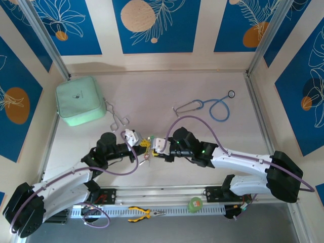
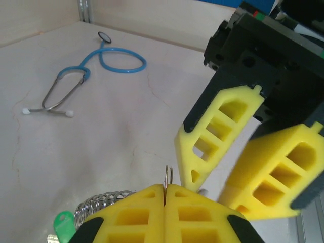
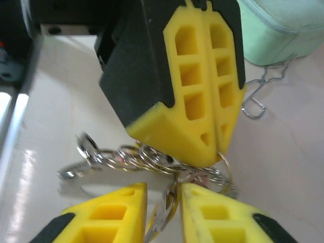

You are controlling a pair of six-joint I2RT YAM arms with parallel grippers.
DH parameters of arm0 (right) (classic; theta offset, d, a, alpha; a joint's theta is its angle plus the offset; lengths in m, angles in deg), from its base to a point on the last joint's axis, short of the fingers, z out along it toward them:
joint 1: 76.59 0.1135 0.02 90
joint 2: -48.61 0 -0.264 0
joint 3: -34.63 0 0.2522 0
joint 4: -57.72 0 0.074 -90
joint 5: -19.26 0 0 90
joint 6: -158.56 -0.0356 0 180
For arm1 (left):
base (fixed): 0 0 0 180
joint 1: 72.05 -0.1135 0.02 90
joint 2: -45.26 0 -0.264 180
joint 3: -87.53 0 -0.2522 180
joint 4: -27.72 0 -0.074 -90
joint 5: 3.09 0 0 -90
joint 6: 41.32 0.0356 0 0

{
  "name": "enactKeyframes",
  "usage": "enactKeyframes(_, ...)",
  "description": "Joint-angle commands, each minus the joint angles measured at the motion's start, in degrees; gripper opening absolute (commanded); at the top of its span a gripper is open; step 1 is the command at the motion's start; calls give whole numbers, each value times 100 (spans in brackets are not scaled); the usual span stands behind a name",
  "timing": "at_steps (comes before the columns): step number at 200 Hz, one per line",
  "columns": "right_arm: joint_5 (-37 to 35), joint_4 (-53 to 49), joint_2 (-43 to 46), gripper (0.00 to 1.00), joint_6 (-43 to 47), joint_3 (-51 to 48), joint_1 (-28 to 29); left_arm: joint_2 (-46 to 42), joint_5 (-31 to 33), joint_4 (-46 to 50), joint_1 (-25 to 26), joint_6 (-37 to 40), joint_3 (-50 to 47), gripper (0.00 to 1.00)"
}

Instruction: Put the keys on the keyring

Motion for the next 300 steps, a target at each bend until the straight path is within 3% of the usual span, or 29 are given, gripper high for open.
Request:
enactKeyframes(1,1071,-230,474,35,-391,52,-495,-55,-180,-426,35,205,-17,0)
enactKeyframes(34,3208,-784,781,35,-1092,156,-1867,-102,-409,-596,42,659,-155,0)
enactKeyframes(71,3615,-533,391,33,-1263,408,-2065,-28,-653,-901,35,857,-204,0)
enactKeyframes(167,3836,-421,-674,35,-1093,800,-1561,77,-772,-1030,37,835,-210,0)
enactKeyframes(219,3600,-475,-896,30,-944,894,-1459,68,-818,-1094,40,799,-220,0)
enactKeyframes(273,3556,-603,-961,4,-824,954,-1463,38,-812,-1190,35,764,-256,0)
enactKeyframes(300,3566,-650,-981,1,-776,1002,-1472,38,-819,-1248,40,735,-264,0)
